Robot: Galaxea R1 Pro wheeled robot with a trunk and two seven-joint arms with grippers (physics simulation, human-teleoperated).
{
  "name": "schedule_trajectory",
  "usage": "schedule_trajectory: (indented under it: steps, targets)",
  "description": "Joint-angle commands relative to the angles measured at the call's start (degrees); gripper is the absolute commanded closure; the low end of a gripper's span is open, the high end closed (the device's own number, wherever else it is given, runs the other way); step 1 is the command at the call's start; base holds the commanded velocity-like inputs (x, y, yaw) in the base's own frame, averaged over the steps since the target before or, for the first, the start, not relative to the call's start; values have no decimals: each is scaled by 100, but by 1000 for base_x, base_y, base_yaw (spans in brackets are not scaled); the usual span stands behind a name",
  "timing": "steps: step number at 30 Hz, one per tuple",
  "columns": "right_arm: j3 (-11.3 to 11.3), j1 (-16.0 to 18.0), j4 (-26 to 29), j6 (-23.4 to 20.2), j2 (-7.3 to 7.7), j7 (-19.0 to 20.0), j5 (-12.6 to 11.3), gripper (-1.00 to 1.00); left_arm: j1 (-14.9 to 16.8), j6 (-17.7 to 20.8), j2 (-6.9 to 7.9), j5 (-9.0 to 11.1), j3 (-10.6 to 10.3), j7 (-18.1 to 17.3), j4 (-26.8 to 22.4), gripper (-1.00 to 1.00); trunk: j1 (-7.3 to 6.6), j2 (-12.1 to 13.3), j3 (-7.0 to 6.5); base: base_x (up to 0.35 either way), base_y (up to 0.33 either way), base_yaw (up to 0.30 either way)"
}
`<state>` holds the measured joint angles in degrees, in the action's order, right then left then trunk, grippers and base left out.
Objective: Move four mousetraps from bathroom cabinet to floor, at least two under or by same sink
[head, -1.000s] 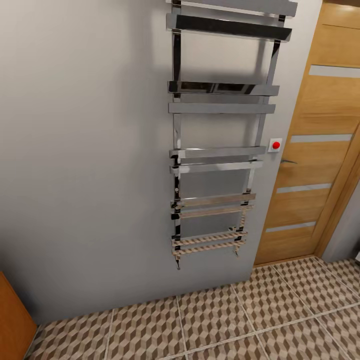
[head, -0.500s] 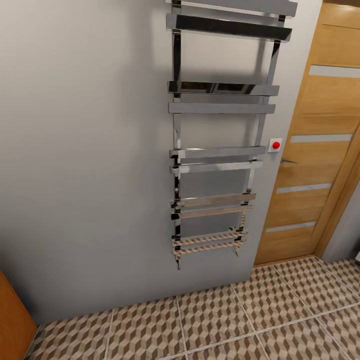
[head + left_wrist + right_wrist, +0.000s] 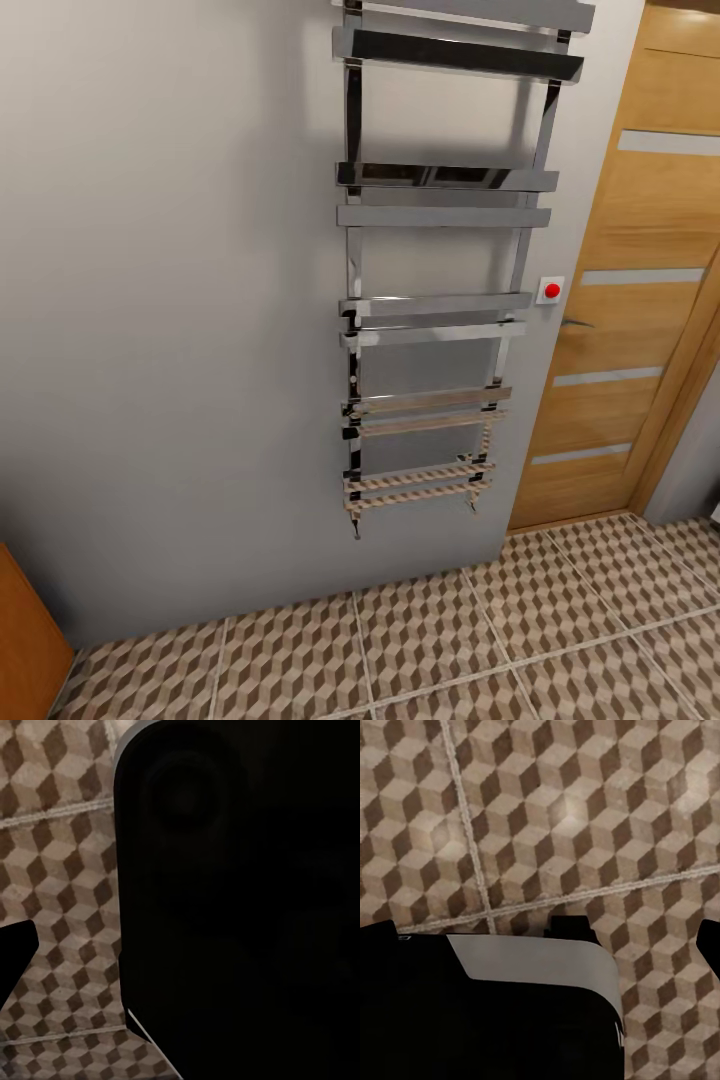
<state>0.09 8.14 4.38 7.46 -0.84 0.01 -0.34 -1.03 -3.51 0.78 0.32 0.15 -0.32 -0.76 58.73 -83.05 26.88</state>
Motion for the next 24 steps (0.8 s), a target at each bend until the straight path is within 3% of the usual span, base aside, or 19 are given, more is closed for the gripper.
schedule_trajectory:
  steps: [1, 24]
  targets:
    - [0, 3, -10, 20, -1, 0, -5, -100, -3, -9, 2, 3, 1, -3, -9, -100, 0, -2, 5, 0, 0, 0]
    - [0, 3, -121, 28, 12, -1, 8, -100, -3, -13, 10, 4, 2, -3, -12, -100, 0, -2, 5, 0, 0, 0]
